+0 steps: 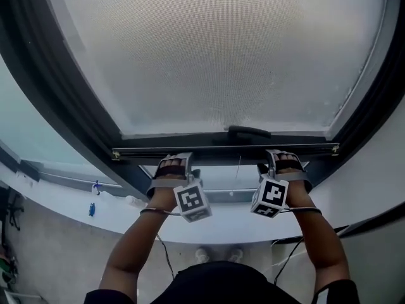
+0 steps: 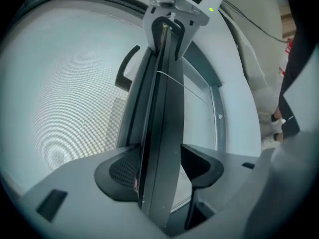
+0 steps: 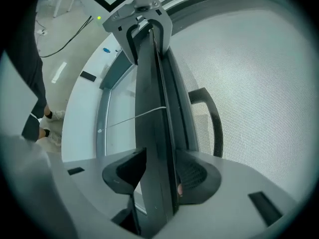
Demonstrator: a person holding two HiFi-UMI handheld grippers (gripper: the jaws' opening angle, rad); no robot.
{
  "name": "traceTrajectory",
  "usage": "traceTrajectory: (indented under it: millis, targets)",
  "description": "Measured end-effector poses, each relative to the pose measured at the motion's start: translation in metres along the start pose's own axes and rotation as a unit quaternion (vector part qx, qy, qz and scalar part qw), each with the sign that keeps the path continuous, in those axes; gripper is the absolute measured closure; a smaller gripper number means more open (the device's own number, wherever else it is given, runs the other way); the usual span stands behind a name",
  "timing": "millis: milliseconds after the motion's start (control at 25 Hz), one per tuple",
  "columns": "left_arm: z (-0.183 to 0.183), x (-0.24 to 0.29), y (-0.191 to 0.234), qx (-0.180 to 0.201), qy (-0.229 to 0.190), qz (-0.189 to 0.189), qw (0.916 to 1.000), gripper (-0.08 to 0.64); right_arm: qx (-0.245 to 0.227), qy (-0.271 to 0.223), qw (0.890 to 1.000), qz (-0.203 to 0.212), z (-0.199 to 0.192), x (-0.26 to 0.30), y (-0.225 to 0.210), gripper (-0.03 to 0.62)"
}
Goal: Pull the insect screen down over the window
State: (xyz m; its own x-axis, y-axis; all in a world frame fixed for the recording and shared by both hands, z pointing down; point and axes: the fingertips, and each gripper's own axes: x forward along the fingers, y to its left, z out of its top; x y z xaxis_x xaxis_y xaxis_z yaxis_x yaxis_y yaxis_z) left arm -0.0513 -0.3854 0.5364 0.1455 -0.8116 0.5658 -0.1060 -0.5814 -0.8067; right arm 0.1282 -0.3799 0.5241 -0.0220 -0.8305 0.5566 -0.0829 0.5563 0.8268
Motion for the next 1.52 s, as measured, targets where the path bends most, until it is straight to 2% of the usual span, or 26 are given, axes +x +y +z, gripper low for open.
traceTrajectory:
  millis: [160, 280, 360, 440, 480, 560, 600, 680, 720, 760, 800, 880, 920, 1040, 1160, 1200, 1320, 1440, 1520]
  targets:
    - [0.004, -0.003, 0.002, -0.039, -0.02, -0.005, 0.999, 0.298, 0.002, 0.001, 1.0, 0.002, 0.002, -0.004, 0.001, 0.397]
    - [0.005, -0.008, 0.007, -0.083, -0.049, 0.009, 0.9953, 0.298, 0.02, -0.006, 1.0, -0.019, 0.005, -0.009, -0.005, 0.397]
    - [0.005, -0.016, 0.013, -0.114, -0.067, 0.025, 0.9909, 0.298, 0.055, -0.025, 0.997, -0.05, 0.012, -0.017, -0.012, 0.397]
    - [0.009, -0.031, 0.02, -0.174, -0.105, 0.025, 0.9788, 0.298, 0.115, -0.05, 0.989, -0.076, 0.021, -0.031, -0.022, 0.397]
    - [0.012, -0.039, 0.024, -0.213, -0.131, 0.018, 0.9681, 0.298, 0.149, -0.064, 0.983, -0.085, 0.027, -0.039, -0.026, 0.397]
    - [0.015, -0.055, 0.031, -0.289, -0.186, 0.0, 0.939, 0.298, 0.211, -0.09, 0.967, -0.107, 0.038, -0.056, -0.036, 0.397]
    - [0.015, -0.062, 0.034, -0.326, -0.214, -0.008, 0.9207, 0.298, 0.235, -0.101, 0.959, -0.125, 0.043, -0.066, -0.041, 0.397]
    - [0.014, -0.08, 0.042, -0.401, -0.267, -0.014, 0.8763, 0.298, 0.279, -0.119, 0.939, -0.162, 0.053, -0.088, -0.049, 0.397]
    - [0.013, -0.089, 0.046, -0.434, -0.289, -0.01, 0.8532, 0.299, 0.305, -0.128, 0.927, -0.175, 0.057, -0.099, -0.052, 0.398]
    - [0.009, -0.096, 0.049, -0.458, -0.307, -0.002, 0.8341, 0.299, 0.335, -0.138, 0.914, -0.181, 0.061, -0.108, -0.053, 0.398]
    - [0.005, -0.102, 0.051, -0.474, -0.32, 0.007, 0.8199, 0.299, 0.367, -0.149, 0.9, -0.182, 0.064, -0.115, -0.053, 0.399]
    - [-0.002, -0.11, 0.05, -0.493, -0.337, 0.016, 0.8017, 0.299, 0.426, -0.178, 0.871, -0.167, 0.072, -0.124, -0.045, 0.401]
    - [-0.003, -0.113, 0.048, -0.497, -0.341, 0.016, 0.7982, 0.302, 0.451, -0.192, 0.858, -0.156, 0.075, -0.128, -0.039, 0.421]
    - [-0.003, -0.118, 0.038, -0.494, -0.34, 0.009, 0.8002, 0.302, 0.518, -0.213, 0.816, -0.143, 0.08, -0.136, -0.024, 0.422]
    - [-0.003, -0.126, 0.027, -0.498, -0.337, 0.005, 0.7987, 0.302, 0.559, -0.224, 0.787, -0.136, 0.08, -0.145, -0.014, 0.423]
    - [-0.003, -0.13, 0.024, -0.502, -0.337, 0.008, 0.7965, 0.313, 0.565, -0.227, 0.782, -0.135, 0.078, -0.148, -0.009, 0.423]
    - [-0.007, -0.148, 0.016, -0.515, -0.334, 0.022, 0.7891, 0.352, 0.565, -0.233, 0.779, -0.14, 0.072, -0.159, 0.006, 0.445]
    - [-0.005, -0.17, 0.003, -0.517, -0.329, 0.035, 0.7894, 0.38, 0.574, -0.249, 0.768, -0.141, 0.069, -0.178, 0.018, 0.496]
    - [-0.002, -0.187, -0.008, -0.518, -0.323, 0.046, 0.7909, 0.399, 0.573, -0.255, 0.766, -0.14, 0.065, -0.193, 0.027, 0.534]
